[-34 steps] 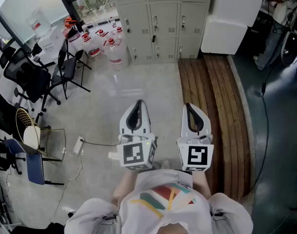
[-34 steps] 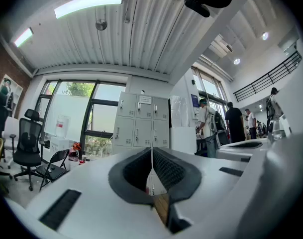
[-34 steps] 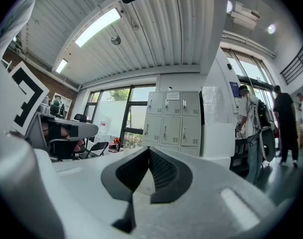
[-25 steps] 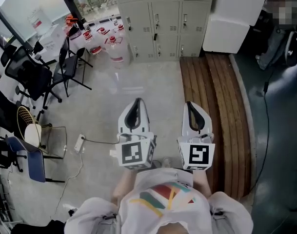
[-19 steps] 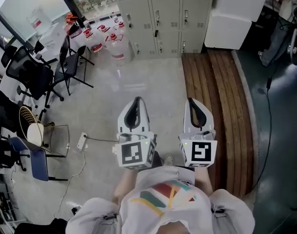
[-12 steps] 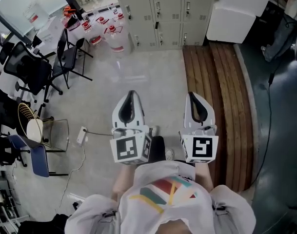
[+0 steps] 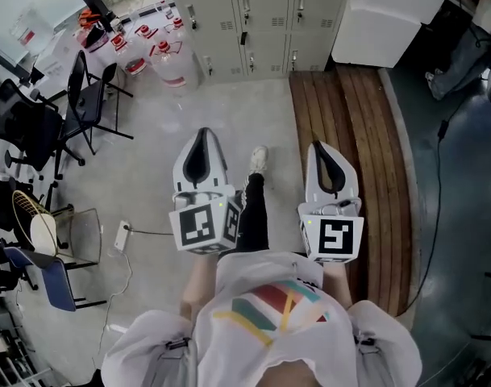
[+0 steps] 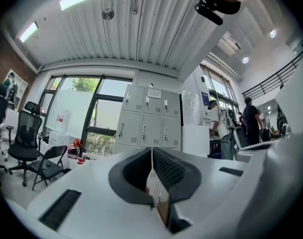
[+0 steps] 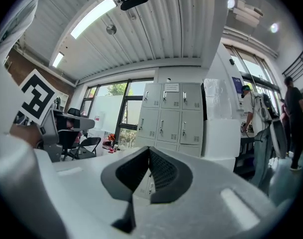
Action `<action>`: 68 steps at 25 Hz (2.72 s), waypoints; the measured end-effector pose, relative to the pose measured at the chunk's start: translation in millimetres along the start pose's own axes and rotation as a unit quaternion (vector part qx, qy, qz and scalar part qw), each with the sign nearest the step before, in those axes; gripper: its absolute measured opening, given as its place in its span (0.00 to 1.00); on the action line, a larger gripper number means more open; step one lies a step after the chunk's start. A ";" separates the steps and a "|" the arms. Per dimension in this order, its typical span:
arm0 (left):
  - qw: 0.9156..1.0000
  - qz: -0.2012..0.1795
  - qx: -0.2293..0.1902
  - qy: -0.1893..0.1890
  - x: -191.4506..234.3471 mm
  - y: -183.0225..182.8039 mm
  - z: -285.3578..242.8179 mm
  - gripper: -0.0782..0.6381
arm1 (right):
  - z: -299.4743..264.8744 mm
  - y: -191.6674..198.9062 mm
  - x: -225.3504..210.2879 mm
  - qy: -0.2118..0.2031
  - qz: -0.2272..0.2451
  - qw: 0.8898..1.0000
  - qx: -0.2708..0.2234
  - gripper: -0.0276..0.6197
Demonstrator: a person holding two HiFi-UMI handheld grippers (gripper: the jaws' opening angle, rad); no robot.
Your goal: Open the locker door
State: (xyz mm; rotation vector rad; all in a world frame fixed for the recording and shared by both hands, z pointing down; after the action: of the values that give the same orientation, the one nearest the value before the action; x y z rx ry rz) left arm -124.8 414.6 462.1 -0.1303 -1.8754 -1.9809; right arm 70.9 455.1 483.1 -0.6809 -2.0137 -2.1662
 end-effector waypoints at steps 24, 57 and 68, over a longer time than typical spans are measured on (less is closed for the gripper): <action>0.993 0.042 0.005 0.113 65.3 -52.2 -597.5 0.13 | -561.5 -9.6 -139.0 -0.007 0.044 0.999 0.009 0.05; 0.990 -0.019 -0.052 0.127 -8.9 -131.0 -728.1 0.13 | -679.7 -93.3 -266.9 -0.012 0.042 0.984 -0.174 0.05; 0.973 -0.068 -0.152 0.161 -19.5 -247.3 -757.3 0.13 | -717.0 -227.2 -319.6 0.014 0.117 0.942 -0.314 0.05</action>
State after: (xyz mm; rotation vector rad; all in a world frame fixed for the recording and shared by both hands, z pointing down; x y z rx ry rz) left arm -36.8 -315.3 154.6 0.2272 -1.4046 -2.2163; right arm 93.5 -283.3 133.8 -0.8869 -1.1213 -2.6343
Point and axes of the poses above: the fingertips, and each gripper's own axes: z backward along the fingers, x to its left, y out of its underside, the point moved 3 cm from there along z, backward along the fingers, and after that the axes turned 14 degrees about z, right-handed, at the moved point
